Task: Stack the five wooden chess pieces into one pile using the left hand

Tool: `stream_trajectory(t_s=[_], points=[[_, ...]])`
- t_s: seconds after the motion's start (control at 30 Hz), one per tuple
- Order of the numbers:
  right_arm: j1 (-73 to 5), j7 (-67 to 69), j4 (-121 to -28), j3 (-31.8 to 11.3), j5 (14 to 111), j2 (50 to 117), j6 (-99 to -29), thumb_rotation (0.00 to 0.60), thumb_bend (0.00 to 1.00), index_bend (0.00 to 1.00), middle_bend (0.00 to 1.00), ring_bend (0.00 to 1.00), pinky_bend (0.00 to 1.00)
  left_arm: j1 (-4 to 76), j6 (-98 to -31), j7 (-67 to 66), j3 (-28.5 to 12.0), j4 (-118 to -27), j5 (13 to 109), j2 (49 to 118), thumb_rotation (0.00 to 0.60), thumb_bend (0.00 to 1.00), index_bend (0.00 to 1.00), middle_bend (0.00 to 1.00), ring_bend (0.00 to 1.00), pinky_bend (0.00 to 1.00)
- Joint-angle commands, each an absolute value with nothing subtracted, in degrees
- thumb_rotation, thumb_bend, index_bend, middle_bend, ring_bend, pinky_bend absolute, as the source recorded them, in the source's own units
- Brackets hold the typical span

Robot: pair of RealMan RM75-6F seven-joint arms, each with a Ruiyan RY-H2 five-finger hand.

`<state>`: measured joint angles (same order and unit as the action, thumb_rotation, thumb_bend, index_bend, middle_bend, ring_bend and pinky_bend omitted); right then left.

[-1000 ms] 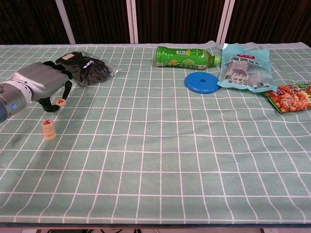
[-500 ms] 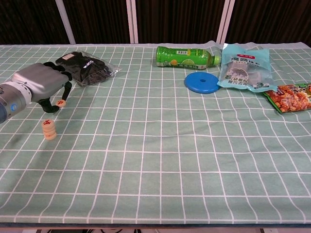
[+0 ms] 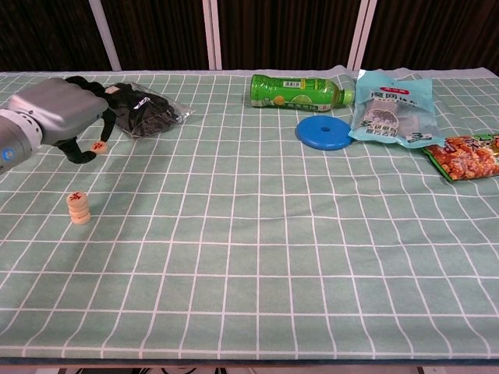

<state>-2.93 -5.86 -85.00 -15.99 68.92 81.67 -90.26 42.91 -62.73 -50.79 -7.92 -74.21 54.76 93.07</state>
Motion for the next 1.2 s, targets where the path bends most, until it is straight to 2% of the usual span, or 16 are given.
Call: stream_trajectory(t_s=[0.03,0.27,0.57,0.9,1.2], points=[[-2.88,-5.86,-85.16,-16.01,69.02,81.67,-90.45,0.6,0.25,0.06,0.0,0.02,0.0,42.2,-64.72,-50.86,-7.92,-79.92,56.23,89.49,0.6,0.34,0.52,0.13,0.0,0.07],[-2.73,-5.88,-85.55,-16.06,69.13,81.54,-90.79,0.6,0.25,0.06,0.0,0.02,0.0,40.13,-67.09,-50.5,-6.0,-89.51,59.0,83.17,0.6,0.34,0.52,0.14,0.0,0.07],[-2.59,-5.7,-85.89,-16.22,69.13,81.29,-91.0,0.6,0.25,0.06,0.0,0.02,0.0,35.92,-69.23,-46.36,-0.78,-98.77,65.72,75.39,0.6,0.34,0.52,0.14,0.0,0.07],[-2.53,-5.78,-86.06,-16.23,69.26,81.25,-91.21,0.6,0.25,0.06,0.0,0.02,0.0,32.71,-70.17,-42.68,3.45,-100.01,71.97,73.31,0.6,0.34,0.52,0.14,0.0,0.07],[-2.46,-5.61,-86.11,-16.22,69.16,81.16,-91.09,0.6,0.25,0.06,0.0,0.02,0.0,31.63,-69.6,-42.88,4.02,-98.01,73.25,75.3,0.6,0.34,0.52,0.14,0.0,0.07]])
